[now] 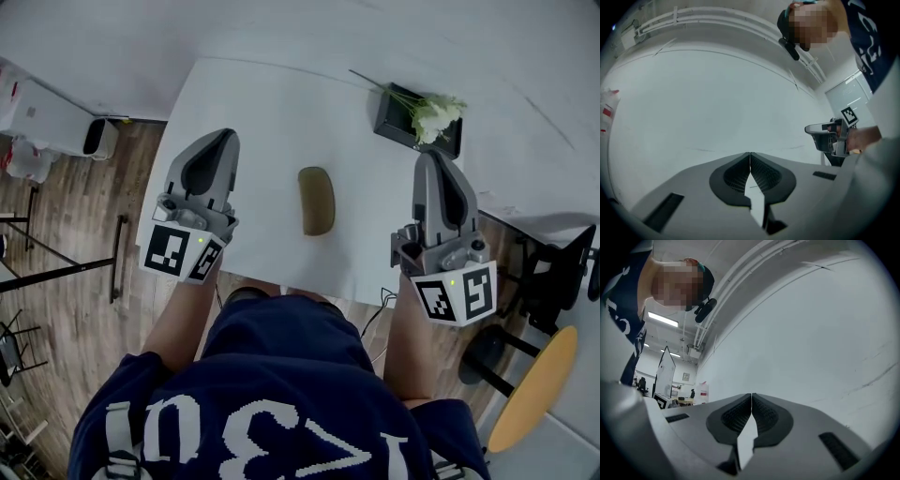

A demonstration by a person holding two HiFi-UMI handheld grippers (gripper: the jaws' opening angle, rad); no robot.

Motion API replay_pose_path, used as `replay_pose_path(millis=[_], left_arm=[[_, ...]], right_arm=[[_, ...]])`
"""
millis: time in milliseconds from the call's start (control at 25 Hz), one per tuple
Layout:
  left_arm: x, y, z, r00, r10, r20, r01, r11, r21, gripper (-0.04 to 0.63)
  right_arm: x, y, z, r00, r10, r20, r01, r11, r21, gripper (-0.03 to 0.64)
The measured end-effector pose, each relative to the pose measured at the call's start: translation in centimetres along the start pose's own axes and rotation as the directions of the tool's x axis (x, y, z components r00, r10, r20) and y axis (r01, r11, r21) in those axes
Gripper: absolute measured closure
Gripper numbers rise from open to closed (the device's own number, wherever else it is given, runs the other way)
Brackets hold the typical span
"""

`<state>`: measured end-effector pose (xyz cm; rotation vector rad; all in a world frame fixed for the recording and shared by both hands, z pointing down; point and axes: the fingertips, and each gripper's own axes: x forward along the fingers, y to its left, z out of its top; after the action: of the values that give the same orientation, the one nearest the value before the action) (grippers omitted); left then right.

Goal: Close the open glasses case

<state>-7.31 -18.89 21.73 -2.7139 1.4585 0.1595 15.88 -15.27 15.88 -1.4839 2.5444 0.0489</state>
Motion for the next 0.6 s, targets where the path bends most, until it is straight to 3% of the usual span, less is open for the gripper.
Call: replay_pose_path(millis=[280,600], left_arm=[[2.3,0.1,-0.3,0.997,-0.076,-0.008,0.076,0.997,-0.015,0.580],[3.2,0.6,-0.4,0.995,-0.098,-0.016,0.098,0.995,-0.018,0.580]], right_arm=[[1.1,-0.8,-1.3,0.997,-0.069,-0.020,0.069,0.998,-0.001,0.592],[1.6,-0.4,-2.0,0.994,-0.102,-0.034,0.101,0.995,-0.015,0.592]])
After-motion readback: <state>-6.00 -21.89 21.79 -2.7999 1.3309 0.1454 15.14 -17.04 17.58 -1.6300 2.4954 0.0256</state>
